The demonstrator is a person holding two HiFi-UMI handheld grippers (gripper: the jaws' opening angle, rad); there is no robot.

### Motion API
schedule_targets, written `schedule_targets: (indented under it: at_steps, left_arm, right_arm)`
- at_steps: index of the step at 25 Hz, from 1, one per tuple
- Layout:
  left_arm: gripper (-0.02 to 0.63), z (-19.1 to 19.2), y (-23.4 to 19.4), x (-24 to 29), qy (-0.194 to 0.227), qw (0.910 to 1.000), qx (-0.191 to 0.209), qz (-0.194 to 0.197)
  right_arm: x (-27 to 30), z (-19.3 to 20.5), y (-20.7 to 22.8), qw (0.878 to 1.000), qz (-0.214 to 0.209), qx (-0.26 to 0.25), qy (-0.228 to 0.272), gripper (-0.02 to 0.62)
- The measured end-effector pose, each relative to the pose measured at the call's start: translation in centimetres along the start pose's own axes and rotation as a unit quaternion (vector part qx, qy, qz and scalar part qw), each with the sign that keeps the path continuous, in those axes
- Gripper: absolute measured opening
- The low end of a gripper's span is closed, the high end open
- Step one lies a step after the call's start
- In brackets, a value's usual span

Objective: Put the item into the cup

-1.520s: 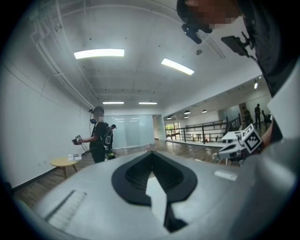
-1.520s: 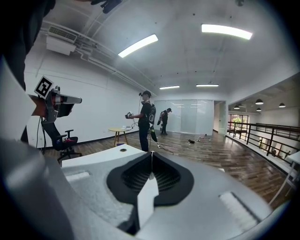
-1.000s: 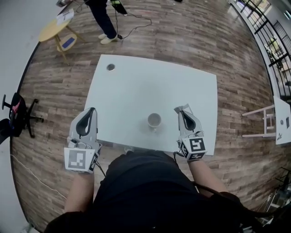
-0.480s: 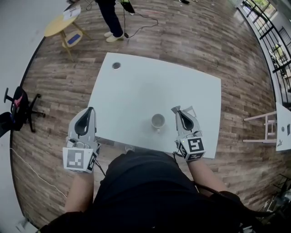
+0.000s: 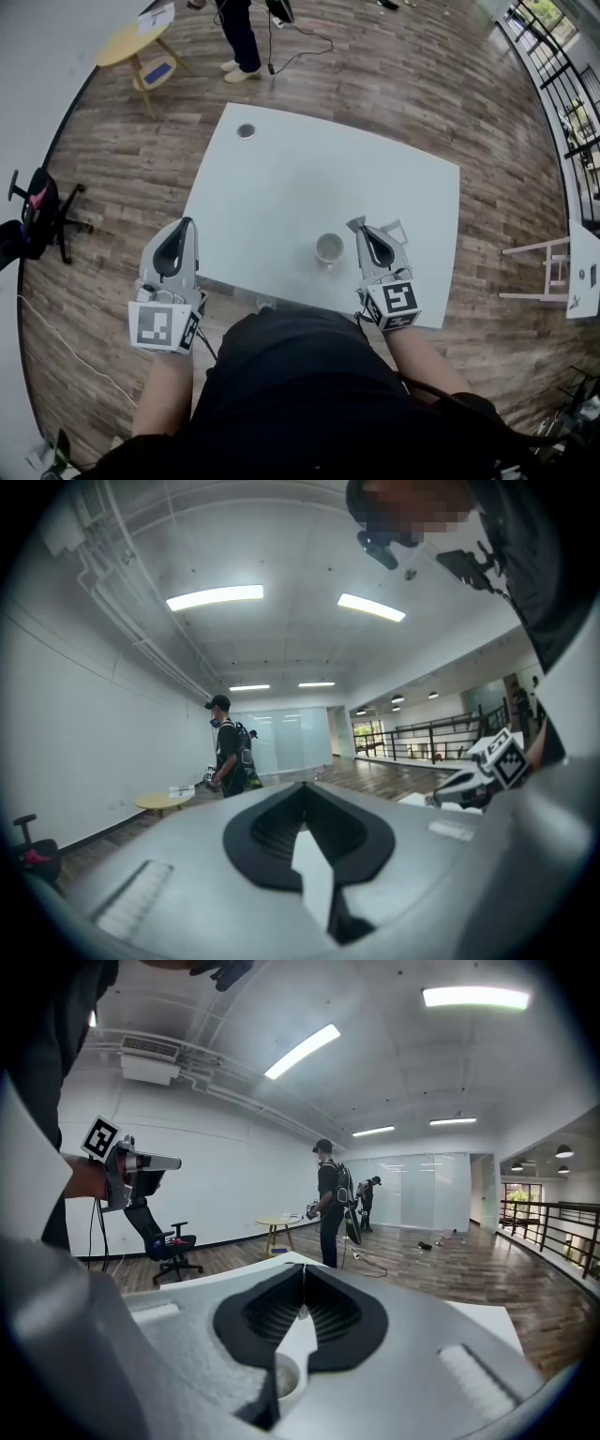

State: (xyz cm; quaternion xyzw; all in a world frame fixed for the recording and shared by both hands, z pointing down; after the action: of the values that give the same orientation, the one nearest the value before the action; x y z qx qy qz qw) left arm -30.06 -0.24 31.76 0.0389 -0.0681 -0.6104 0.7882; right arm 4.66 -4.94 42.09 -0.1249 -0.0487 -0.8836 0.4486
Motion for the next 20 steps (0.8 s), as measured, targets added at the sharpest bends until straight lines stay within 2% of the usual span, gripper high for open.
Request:
schedule_targets:
  at_steps: [20]
  left_arm:
    - [-0.002, 0.3, 0.5, 1.2, -0.008, 0.9997, -0.011, 0.021]
  right_arm:
    - [0.1, 0.4, -1.1, 1.0, -0.019, -0.002, -0.013, 0.005]
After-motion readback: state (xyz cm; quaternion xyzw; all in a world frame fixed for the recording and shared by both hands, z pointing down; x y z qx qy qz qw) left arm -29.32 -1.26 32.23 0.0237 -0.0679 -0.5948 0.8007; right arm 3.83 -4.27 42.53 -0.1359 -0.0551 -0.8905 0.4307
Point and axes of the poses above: the fingertips, and each gripper's own axes: x forward along the fingers, y to its right, z out of its underside, the point moved 7 cm from there along -x, backward along the fingers, and after that the axes turned 4 degrees about -z, right-handed, at the moved point
